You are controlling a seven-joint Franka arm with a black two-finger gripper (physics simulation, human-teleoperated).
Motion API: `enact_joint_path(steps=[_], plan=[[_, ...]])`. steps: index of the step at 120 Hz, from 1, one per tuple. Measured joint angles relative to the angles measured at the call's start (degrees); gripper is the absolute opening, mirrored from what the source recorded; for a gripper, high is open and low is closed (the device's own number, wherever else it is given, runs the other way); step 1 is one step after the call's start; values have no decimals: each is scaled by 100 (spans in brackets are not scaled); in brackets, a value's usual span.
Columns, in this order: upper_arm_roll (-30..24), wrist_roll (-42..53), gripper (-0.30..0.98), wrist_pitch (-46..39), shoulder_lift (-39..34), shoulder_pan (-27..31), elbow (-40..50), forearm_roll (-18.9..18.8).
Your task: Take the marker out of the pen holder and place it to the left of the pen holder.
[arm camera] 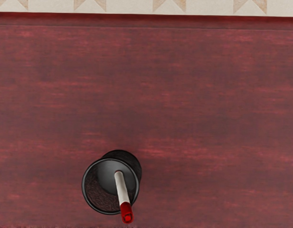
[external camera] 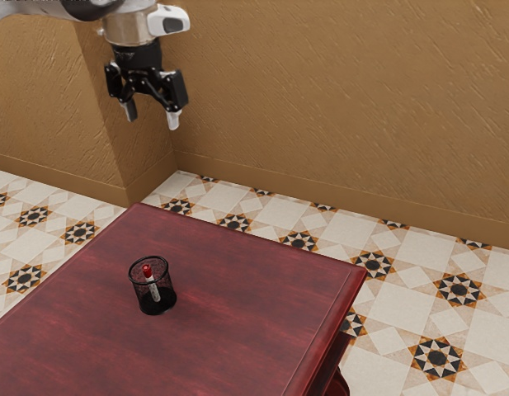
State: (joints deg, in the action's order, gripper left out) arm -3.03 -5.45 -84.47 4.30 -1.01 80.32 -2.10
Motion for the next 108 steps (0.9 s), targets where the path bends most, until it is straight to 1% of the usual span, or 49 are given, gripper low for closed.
enact_joint_path(steps=[15, 19, 29, 38, 48, 54, 64, 89, 108], plan=[[-3, -47, 69, -12, 63, 130, 22, 26], [-1, -58, 69, -37, -58, 147, 165, 26], [-10, -86, 69, -330, -917, 194, 1334, 33], [-35, -110, 69, -763, -1600, 147, 2486, 29], [-110, -131, 69, -1443, -2028, 106, 3594, 24], [-126, -142, 69, -1905, -2111, 102, 4089, 27], [-140, -159, 69, -2461, -2223, 103, 4461, 30], [-141, -192, 69, -3419, -2162, 105, 5203, 18], [-211, -210, 69, -3932, -2251, 101, 5685, 16]])
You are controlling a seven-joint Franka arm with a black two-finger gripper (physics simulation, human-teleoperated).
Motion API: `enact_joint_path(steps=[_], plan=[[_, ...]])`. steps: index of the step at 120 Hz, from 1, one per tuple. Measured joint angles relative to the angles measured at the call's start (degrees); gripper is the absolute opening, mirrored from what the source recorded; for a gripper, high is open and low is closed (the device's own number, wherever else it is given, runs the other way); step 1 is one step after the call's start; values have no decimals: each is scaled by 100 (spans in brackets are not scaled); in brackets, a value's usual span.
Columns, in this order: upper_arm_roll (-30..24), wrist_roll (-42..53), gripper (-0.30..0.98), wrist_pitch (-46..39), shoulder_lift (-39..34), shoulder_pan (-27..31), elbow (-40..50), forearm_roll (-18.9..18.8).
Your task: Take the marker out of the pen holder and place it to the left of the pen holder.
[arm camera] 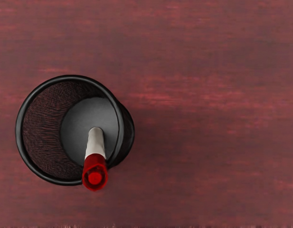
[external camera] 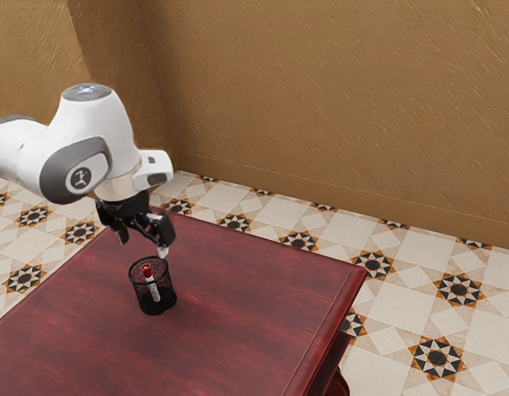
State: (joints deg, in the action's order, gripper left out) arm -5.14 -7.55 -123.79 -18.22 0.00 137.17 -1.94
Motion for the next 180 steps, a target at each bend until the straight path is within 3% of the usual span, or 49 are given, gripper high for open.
enact_joint_path(steps=[29, 96, 124, 180], plan=[[35, -7, 69, -646, -308, 10, 897, 20], [515, -1, 69, -979, 1167, 28, 60, -132], [507, 1, 68, -1129, 1042, 15, 253, -166], [489, 6, 5, -1223, 986, 8, 321, -148]])
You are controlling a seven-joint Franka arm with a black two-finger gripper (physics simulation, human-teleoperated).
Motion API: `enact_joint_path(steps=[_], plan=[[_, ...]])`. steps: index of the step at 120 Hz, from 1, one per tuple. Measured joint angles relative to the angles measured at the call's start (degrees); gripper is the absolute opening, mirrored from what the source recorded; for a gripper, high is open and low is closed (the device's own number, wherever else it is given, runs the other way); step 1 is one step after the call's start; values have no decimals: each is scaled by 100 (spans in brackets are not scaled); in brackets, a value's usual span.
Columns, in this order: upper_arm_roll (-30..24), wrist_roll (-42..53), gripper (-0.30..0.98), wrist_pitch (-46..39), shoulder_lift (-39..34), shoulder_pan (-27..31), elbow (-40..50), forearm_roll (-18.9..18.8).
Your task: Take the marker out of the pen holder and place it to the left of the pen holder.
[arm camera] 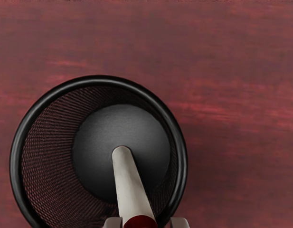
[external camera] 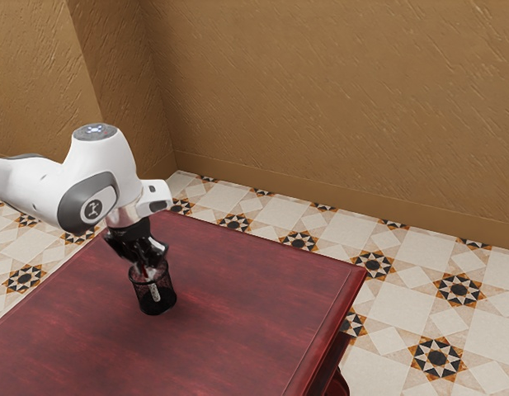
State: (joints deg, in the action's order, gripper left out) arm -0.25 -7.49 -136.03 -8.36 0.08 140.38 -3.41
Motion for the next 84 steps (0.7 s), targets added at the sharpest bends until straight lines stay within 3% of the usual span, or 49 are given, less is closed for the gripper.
enact_joint_path(steps=[23, 39, 68, 84], plan=[[14, -49, -5, 46, -58, 10, -156, -53], [30, -102, -8, 498, -86, 14, -811, -112], [409, -87, -9, 2265, -130, 9, -2186, -155], [888, -42, -10, 3638, 805, 59, -3095, -160]])
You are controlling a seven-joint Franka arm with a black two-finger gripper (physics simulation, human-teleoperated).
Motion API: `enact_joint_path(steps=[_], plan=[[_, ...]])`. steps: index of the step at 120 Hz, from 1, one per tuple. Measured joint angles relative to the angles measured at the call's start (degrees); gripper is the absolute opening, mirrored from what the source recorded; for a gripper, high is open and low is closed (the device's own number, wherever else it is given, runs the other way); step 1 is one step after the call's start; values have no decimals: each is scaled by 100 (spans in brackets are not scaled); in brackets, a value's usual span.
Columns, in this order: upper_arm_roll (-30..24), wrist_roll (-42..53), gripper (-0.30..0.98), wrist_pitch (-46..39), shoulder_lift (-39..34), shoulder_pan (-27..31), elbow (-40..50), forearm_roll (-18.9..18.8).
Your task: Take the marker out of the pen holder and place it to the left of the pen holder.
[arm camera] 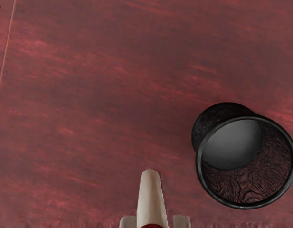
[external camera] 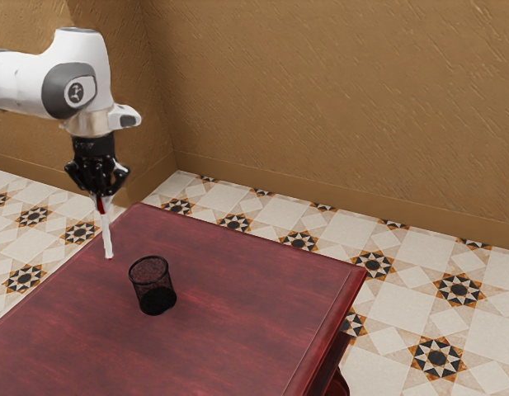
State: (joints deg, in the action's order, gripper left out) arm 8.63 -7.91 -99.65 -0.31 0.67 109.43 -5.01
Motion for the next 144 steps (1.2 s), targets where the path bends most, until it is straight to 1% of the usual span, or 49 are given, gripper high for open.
enact_joint_path(steps=[10, 20, 30, 35, 42, 53, 55, 76, 88, 96, 100, 109, 121, 129, 135, 144], plan=[[197, 36, -10, 724, 677, 87, -367, -138], [367, 74, -10, 1355, 1508, 19, -828, -288], [420, 113, -10, 1864, 2501, -7, -1650, -464], [428, 133, -10, 2083, 2876, -9, -1931, -511], [432, 155, -10, 2329, 3155, 1, -2099, -561], [434, 187, -10, 2613, 3280, 76, -2171, -604], [435, 193, -8, 2652, 3292, 96, -2176, -608], [430, 225, 30, 2920, 3387, 298, -2243, -571], [417, 236, 45, 2891, 3331, 362, -2265, -495], [344, 249, 51, 2763, 2922, 365, -2271, -316], [160, 253, 54, 2662, 2582, 366, -2270, -214], [-457, 248, 58, 2431, 1701, 342, -2257, -76], [-903, 238, 62, 2076, 1021, 286, -2247, 24], [-1016, 244, 64, 1908, 715, 285, -2250, 63], [-1046, 251, 65, 1774, 317, 259, -2023, 74], [-732, 259, 66, 1630, 54, -143, -1866, 121]])
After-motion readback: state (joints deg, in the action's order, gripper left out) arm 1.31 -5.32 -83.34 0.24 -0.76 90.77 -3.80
